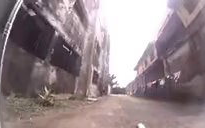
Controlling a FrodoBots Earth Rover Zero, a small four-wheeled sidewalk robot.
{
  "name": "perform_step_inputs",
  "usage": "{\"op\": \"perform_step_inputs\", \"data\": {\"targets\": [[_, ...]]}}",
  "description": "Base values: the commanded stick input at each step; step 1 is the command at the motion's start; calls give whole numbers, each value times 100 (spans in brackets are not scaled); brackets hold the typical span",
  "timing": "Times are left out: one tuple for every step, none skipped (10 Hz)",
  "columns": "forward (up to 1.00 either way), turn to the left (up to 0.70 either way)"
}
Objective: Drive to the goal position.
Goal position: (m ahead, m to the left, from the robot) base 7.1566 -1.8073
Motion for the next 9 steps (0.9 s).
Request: {"op": "perform_step_inputs", "data": {"targets": [[84, 6], [84, 6], [84, 6], [84, 6], [84, 6], [84, 6], [84, 6], [84, 6], [84, 6]]}}
